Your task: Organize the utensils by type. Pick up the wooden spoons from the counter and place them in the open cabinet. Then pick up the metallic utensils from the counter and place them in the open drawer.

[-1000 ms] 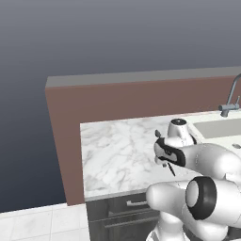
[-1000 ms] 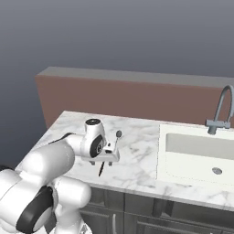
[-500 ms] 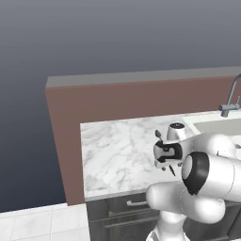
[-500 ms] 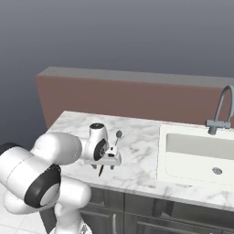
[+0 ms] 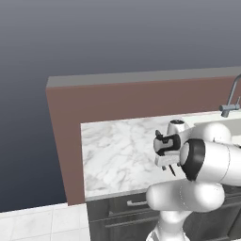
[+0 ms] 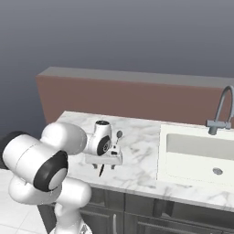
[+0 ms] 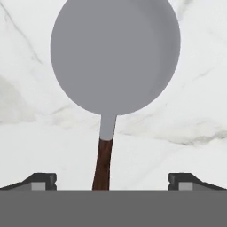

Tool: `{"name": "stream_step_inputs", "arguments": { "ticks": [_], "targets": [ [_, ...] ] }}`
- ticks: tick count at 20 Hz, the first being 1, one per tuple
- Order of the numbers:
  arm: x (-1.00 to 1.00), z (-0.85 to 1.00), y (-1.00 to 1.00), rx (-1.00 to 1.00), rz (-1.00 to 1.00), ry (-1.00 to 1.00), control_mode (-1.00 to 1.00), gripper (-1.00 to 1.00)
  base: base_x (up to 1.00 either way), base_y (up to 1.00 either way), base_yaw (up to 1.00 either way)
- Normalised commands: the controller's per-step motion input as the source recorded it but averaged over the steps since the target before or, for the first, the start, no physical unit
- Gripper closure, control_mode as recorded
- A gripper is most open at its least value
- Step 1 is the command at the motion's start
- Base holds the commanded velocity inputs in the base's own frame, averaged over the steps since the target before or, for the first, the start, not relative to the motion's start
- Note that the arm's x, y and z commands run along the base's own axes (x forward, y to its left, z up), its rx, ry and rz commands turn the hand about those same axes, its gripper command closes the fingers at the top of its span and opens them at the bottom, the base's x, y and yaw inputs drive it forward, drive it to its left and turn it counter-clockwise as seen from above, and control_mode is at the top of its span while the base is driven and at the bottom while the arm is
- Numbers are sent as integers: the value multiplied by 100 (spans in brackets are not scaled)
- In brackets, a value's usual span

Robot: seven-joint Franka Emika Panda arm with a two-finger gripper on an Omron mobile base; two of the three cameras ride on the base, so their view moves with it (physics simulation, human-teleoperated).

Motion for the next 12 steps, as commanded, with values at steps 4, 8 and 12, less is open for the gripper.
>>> {"name": "stream_step_inputs", "arguments": {
  "ticks": [4, 8, 12],
  "targets": [
    [-22, -45, 3, 0, 0, -5, -100, -100, 0, 0, 0],
    [-30, -49, 3, 0, 0, -18, -100, -100, 0, 0, 0],
    [-28, -53, 8, 0, -2, -26, -100, -100, 0, 0, 0]
  ]
}}
